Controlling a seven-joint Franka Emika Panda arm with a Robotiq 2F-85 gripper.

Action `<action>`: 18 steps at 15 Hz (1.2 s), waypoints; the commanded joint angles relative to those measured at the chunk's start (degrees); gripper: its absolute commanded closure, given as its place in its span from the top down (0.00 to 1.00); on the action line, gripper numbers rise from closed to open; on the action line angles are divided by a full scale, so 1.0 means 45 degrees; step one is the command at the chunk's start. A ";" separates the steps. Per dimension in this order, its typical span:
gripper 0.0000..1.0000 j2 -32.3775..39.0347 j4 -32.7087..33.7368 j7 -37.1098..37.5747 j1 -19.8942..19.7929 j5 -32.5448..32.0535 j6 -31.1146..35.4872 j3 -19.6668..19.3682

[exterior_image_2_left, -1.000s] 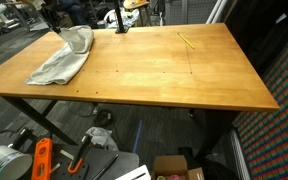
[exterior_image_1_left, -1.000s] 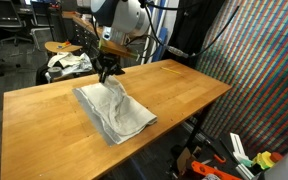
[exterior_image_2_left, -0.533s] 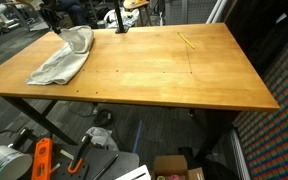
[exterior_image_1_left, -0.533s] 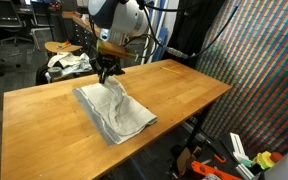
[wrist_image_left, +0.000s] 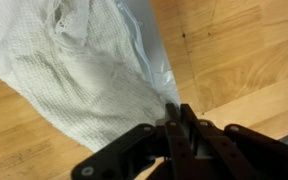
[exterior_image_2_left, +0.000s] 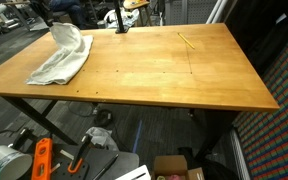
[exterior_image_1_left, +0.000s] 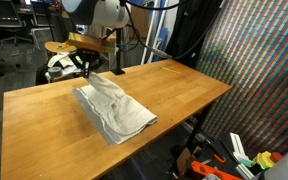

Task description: Fold the towel on the table

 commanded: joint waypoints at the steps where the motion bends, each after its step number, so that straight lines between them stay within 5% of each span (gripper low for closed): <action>1: 0.10 0.1707 0.2842 0.1103 0.0407 -0.0350 -0.0989 -0.0324; 7: 0.09 0.4156 0.6273 0.2344 0.0569 -0.0380 -0.2208 -0.0768; 18: 0.10 0.6891 0.9484 0.3075 0.0588 -0.0477 -0.2917 -0.0983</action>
